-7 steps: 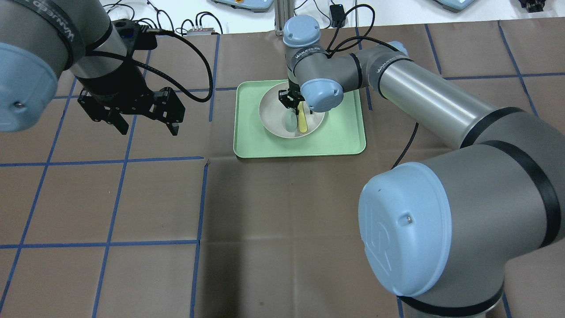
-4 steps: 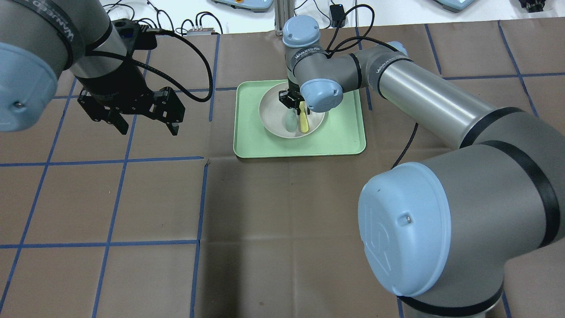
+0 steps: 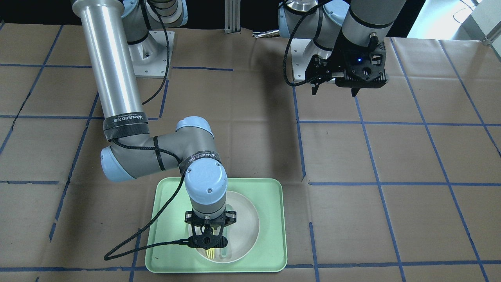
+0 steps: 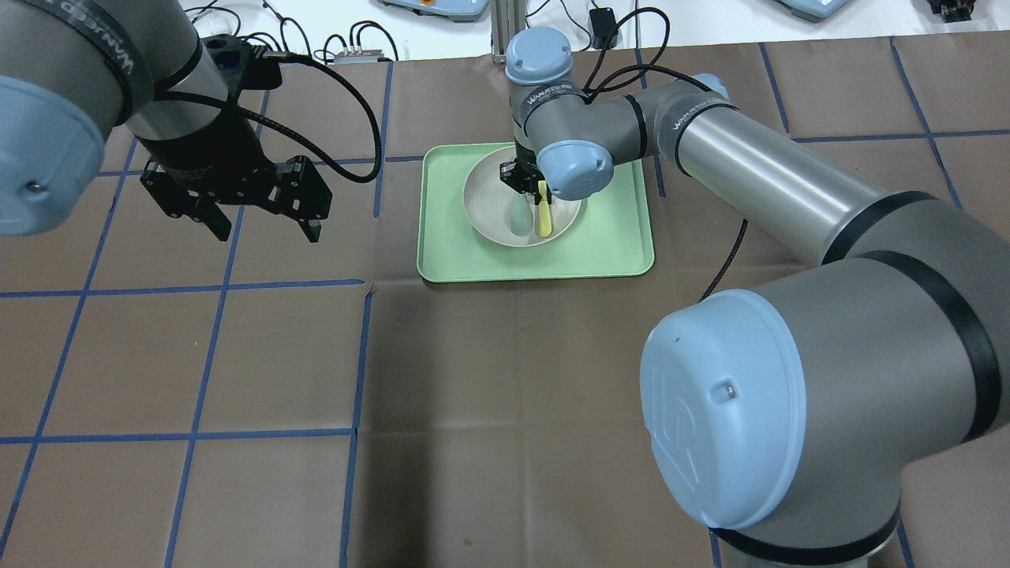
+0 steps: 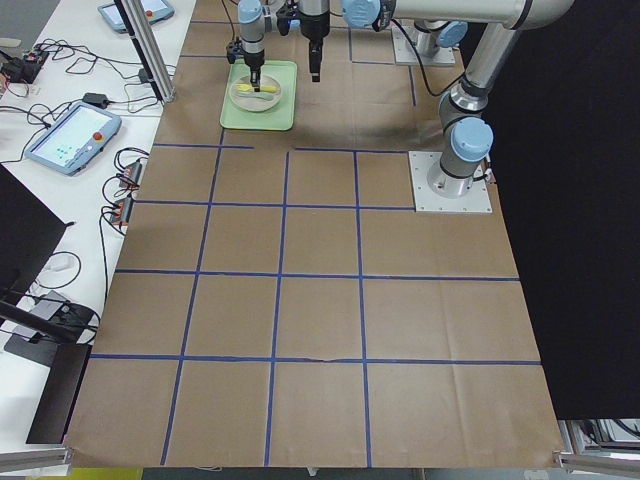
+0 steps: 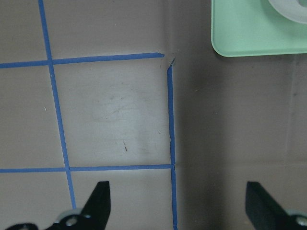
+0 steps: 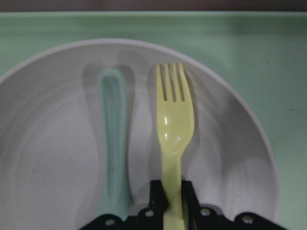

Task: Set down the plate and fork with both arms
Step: 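Close the right gripper on the yellow fork's handle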

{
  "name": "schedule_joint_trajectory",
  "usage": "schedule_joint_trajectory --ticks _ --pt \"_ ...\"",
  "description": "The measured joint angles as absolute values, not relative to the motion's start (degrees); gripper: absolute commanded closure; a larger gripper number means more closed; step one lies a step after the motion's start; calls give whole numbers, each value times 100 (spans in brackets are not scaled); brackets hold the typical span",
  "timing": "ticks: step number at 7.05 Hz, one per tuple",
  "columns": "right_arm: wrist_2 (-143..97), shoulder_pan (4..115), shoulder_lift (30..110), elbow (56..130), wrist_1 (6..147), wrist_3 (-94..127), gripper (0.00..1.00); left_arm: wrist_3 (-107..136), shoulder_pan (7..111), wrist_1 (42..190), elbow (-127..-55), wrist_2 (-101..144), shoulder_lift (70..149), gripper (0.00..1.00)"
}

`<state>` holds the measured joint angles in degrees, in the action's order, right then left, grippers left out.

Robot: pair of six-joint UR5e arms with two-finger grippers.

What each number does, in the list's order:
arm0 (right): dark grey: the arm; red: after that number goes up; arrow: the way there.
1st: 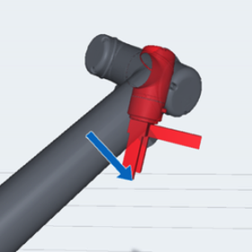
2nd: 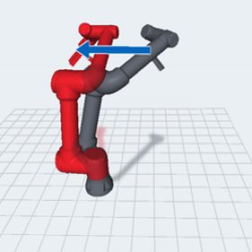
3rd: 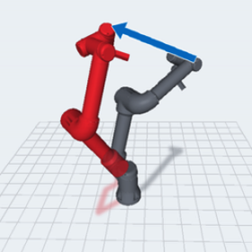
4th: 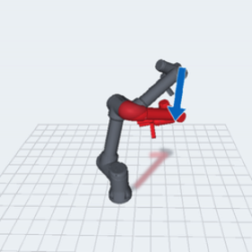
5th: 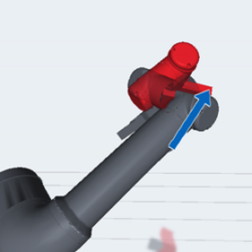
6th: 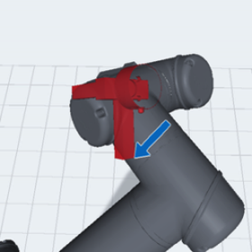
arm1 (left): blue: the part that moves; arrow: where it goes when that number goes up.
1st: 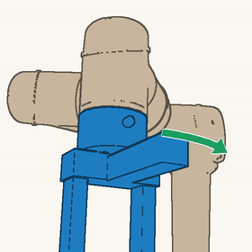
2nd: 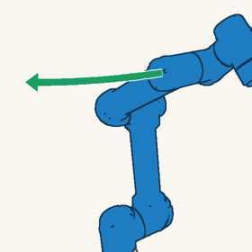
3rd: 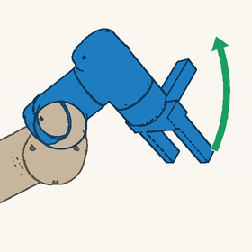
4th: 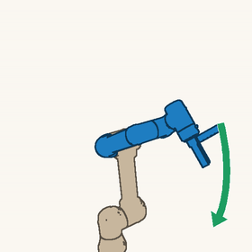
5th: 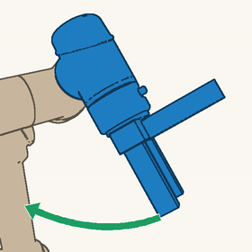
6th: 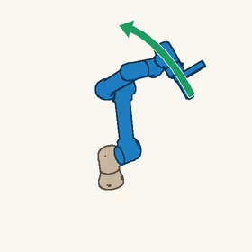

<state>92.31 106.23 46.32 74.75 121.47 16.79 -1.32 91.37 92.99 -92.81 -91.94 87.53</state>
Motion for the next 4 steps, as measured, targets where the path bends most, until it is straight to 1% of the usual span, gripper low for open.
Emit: schedule_joint_trajectory --ticks 4 --pt "9206 10571 4775 7405 12065 1684 99 -132 9141 9299 -9302 -9168 8746 0"
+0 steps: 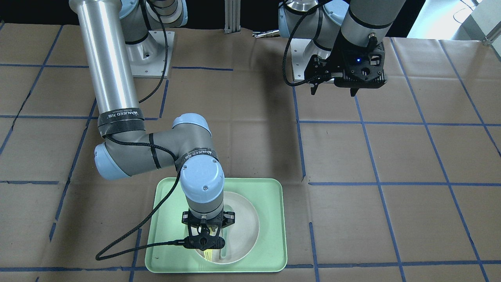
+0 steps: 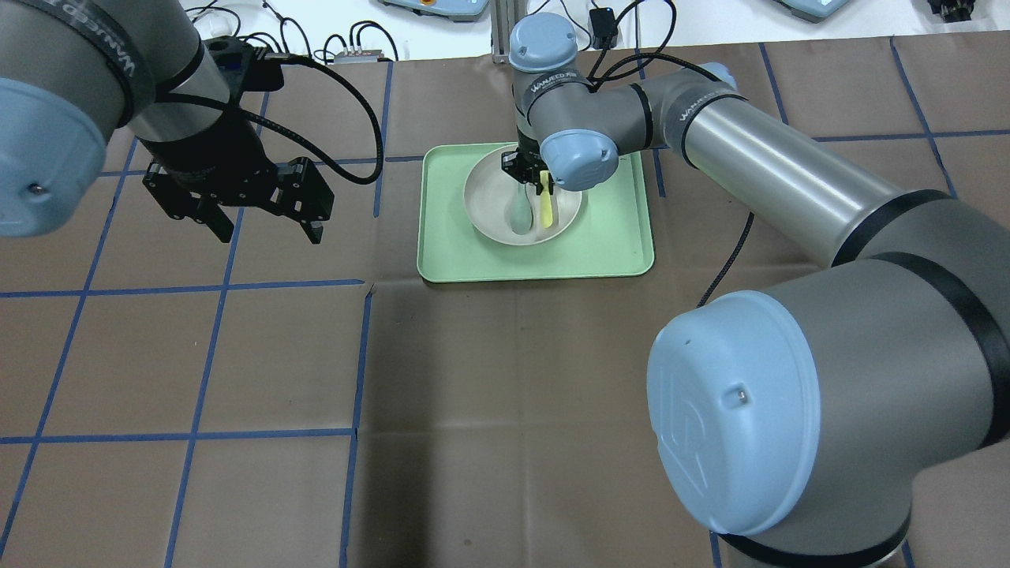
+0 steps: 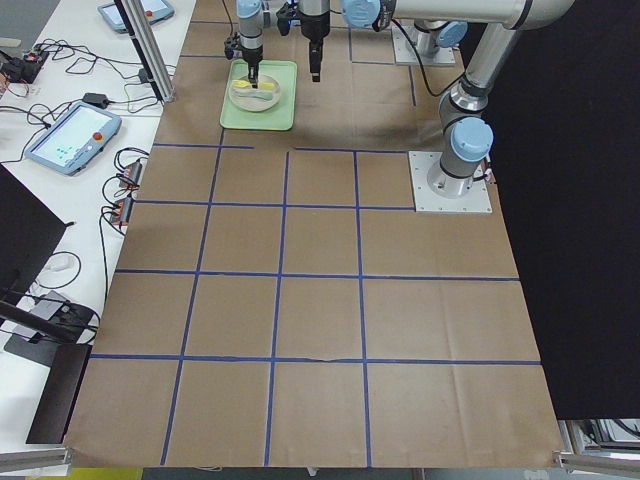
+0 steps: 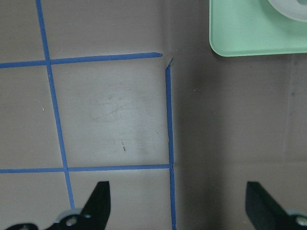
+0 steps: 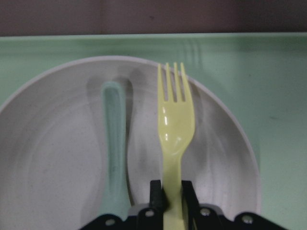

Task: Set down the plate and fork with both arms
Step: 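Lift the yellow fork out and move it beside the plate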

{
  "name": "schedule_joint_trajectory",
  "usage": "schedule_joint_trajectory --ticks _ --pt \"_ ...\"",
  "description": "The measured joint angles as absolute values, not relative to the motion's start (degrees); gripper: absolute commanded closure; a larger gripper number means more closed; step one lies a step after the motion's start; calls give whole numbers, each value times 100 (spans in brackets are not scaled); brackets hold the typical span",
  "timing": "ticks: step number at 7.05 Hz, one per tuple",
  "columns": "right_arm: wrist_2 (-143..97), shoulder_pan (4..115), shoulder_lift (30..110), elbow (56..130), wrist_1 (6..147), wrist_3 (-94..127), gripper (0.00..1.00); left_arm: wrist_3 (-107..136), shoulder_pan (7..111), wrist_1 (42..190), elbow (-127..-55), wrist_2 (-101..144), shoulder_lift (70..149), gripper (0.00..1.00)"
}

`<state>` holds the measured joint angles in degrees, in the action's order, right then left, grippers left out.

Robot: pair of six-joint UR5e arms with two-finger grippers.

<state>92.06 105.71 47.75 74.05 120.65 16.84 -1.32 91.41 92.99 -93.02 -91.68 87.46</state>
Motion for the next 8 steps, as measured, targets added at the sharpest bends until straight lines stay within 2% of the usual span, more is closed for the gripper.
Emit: schedule_joint_trajectory --ticks 3,8 --pt "9163 10511 5160 7390 11744 1686 99 -132 9141 9304 -9307 -9167 8739 0" --pt "9173 10017 5335 7533 11532 1339 99 -132 9141 9308 -9308 -9167 8734 0"
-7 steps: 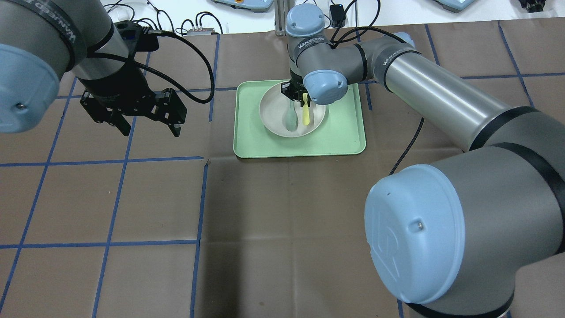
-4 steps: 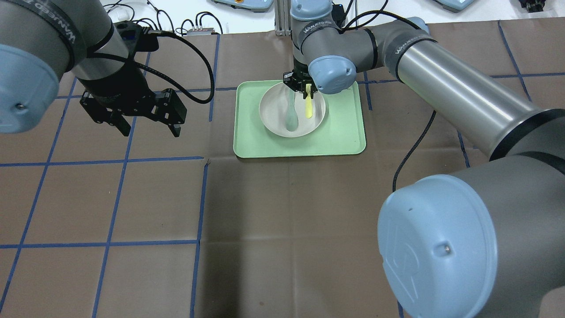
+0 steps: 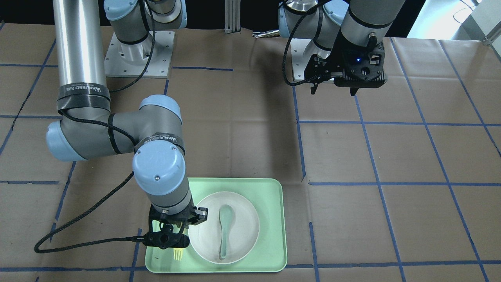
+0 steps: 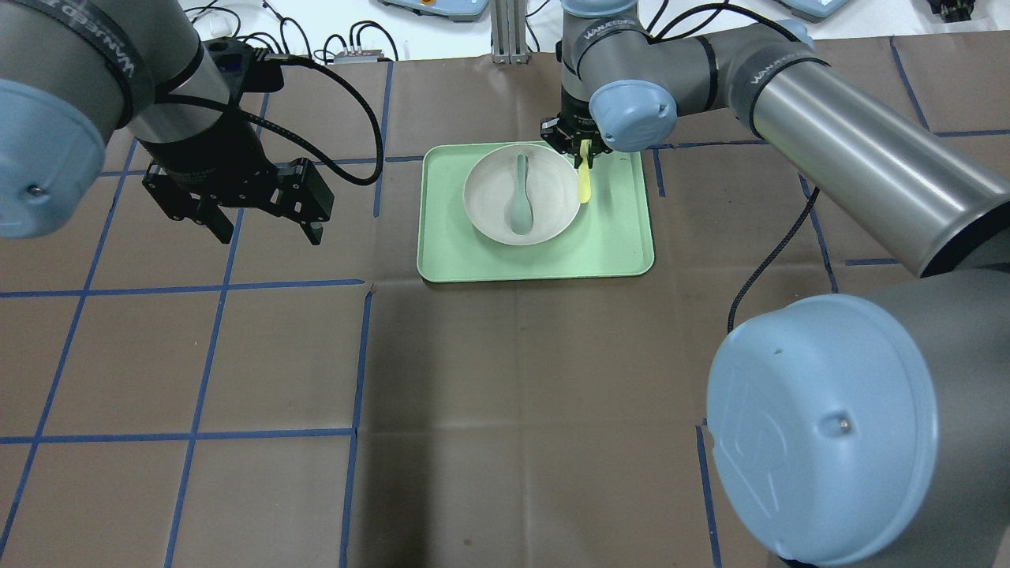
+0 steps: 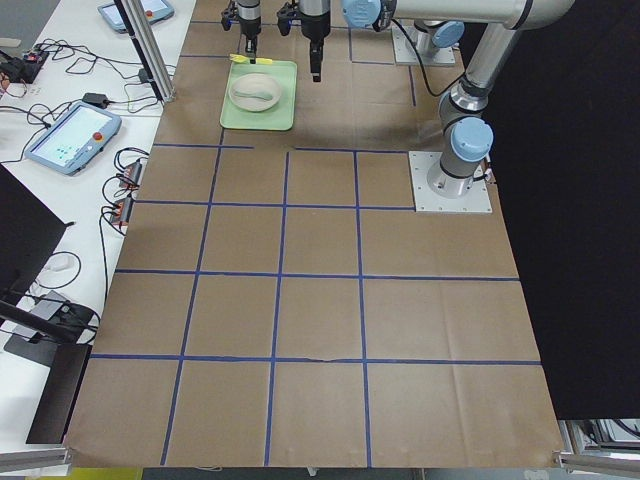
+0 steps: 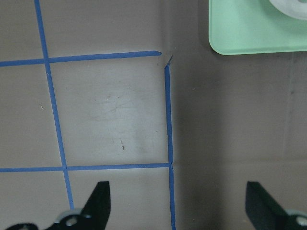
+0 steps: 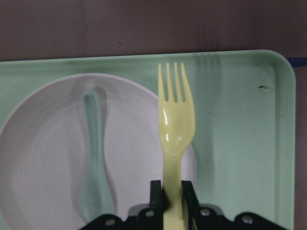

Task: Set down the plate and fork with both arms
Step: 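Lift the yellow fork out and move it beside the plate, then lower the fork onto the tray and open the right gripper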

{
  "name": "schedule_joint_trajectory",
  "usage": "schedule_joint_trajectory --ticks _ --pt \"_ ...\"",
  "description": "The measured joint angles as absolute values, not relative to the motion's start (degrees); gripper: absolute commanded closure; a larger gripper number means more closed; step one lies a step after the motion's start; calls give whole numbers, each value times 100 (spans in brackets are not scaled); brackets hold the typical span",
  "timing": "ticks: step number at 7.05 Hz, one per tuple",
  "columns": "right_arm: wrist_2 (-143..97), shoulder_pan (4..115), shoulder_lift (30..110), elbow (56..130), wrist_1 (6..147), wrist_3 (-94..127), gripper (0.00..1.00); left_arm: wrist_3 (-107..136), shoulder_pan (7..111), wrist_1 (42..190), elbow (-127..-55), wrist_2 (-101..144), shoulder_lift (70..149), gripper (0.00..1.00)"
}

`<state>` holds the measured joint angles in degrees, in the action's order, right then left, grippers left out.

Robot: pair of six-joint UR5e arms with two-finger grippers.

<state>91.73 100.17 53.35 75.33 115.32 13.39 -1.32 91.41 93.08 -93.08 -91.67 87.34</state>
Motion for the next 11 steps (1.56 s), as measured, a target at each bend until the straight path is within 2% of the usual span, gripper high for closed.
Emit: schedule_joint_trajectory --ticks 4,6,7,8,9,11 --pt "9131 9551 5178 8097 11858 802 98 -132 9146 9308 -9308 -9167 8728 0" --pt "9129 9578 5004 8102 12058 819 98 -132 9146 9308 -9308 -9167 8728 0" --pt "9129 9602 4993 8091 12098 829 94 -132 9147 9308 -9308 -9167 8725 0" --pt "9128 9615 5000 8083 12110 833 23 -132 9147 9308 -9323 -9165 8719 0" --pt "9132 9620 5002 8082 12112 834 0 -132 9151 9310 -9353 -9161 8710 0" --pt "9145 9608 5051 8071 12106 829 0 -126 9163 9311 -9389 -9157 8696 0"
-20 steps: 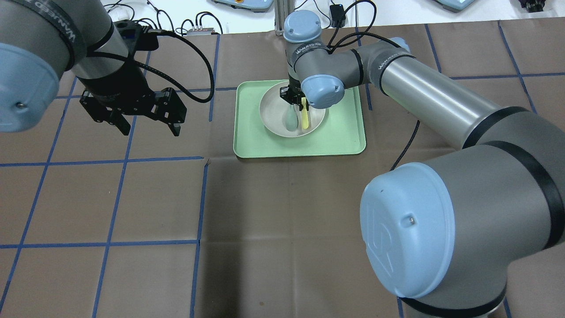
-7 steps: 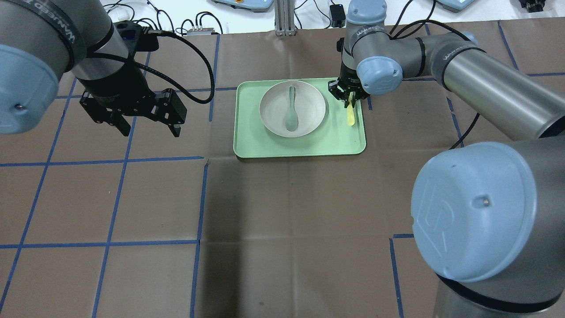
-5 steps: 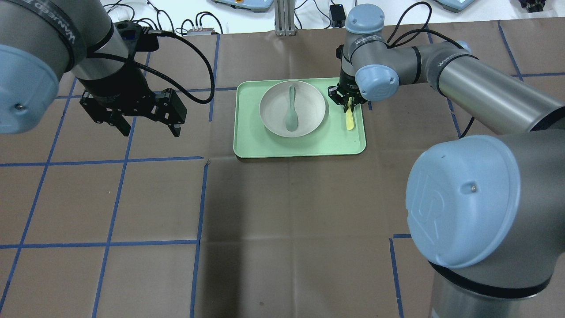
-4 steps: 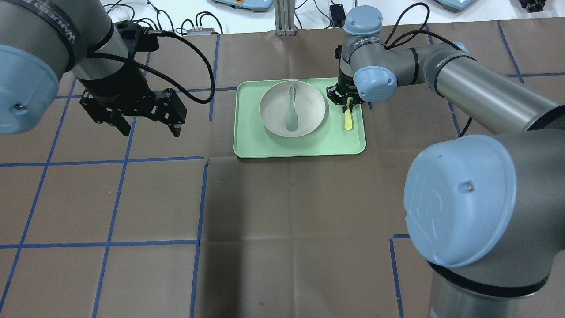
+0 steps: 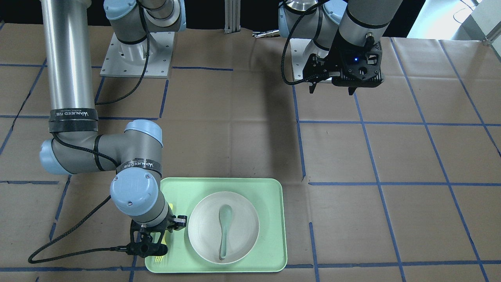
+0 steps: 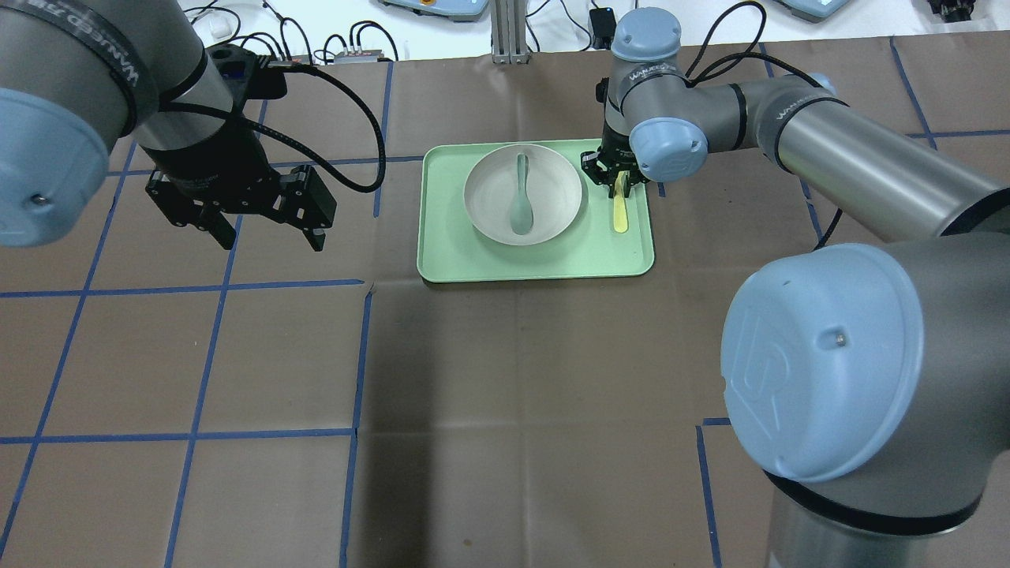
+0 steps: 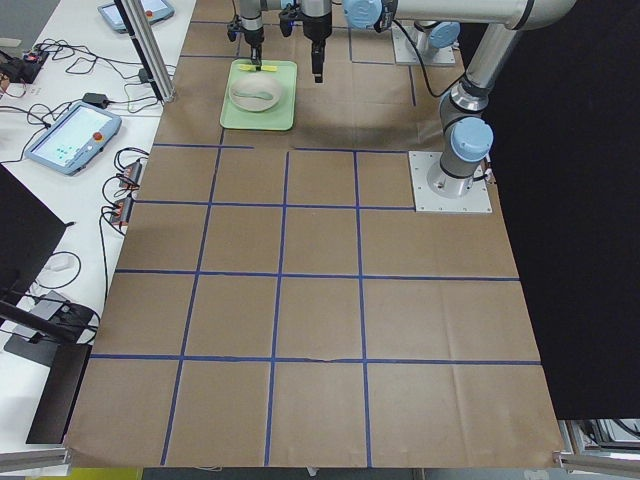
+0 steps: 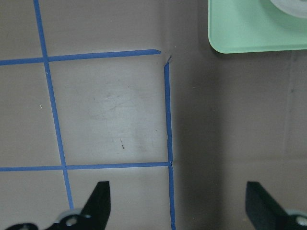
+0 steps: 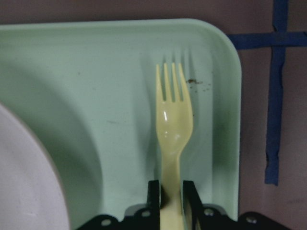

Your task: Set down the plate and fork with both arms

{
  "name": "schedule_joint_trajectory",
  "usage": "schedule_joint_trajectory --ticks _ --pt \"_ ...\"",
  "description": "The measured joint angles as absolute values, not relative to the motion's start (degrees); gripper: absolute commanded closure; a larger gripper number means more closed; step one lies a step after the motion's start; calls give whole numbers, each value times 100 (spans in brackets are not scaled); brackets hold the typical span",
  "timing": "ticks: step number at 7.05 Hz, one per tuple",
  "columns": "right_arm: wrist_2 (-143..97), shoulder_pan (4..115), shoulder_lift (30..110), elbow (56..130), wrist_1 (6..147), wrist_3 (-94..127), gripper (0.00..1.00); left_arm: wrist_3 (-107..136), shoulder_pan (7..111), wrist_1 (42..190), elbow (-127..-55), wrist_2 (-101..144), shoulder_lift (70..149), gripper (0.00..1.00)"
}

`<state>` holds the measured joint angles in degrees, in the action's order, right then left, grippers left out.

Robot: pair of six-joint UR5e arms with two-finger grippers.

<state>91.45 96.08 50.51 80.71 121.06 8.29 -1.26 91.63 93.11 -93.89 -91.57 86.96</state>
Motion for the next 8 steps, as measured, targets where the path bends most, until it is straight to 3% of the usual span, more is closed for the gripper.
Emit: schedule_joint_trajectory --ticks 4,8 --pt "9166 9498 5965 8154 11575 513 0 -125 9167 9311 -9427 -9152 8684 0" --pt "9207 9083 7656 8391 9675 -32 0 -127 9167 9315 -9439 -9158 8677 0"
